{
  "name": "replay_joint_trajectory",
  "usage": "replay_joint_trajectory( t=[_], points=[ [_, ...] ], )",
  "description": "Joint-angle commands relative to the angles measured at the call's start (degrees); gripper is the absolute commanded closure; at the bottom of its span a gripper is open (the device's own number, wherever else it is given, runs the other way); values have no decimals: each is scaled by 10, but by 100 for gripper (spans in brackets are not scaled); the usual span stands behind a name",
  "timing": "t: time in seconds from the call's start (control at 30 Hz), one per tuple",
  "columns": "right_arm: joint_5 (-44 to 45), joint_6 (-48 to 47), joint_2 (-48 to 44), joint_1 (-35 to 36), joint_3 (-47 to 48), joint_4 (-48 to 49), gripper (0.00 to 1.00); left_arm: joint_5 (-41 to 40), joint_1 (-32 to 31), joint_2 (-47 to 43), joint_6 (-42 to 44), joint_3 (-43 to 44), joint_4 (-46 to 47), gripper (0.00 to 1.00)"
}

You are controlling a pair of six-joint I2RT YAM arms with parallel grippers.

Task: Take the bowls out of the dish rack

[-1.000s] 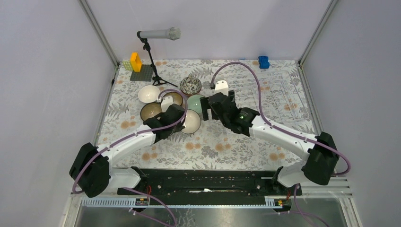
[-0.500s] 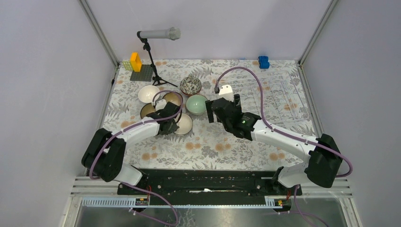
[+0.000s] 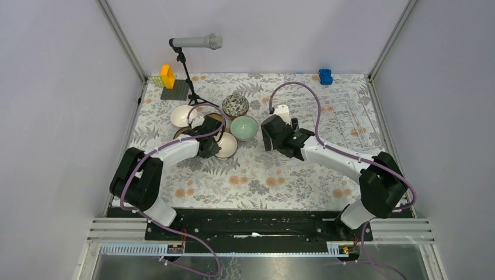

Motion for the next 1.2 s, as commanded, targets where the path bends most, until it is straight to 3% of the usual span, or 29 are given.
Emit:
replay_joint_trajectory(
  t=[0.0,0.27,0.7,0.87,1.17],
  points=[
    [-53,22,-7,-32,20,-22,15,4,28,14,6,30,31,94],
    [-56,17,5,-41,34,-30,39,28,48,26,20,38,52,85],
    [-35,12,54,-55,90,-48,98,48,49,-16,40,27,68,77],
    [-12,-9,90,-58,148,-72,100,38,49,-45,43,11,75,70],
    [34,-59,145,-82,245,-83,100,32,49,-90,43,-1,72,69]
  ],
)
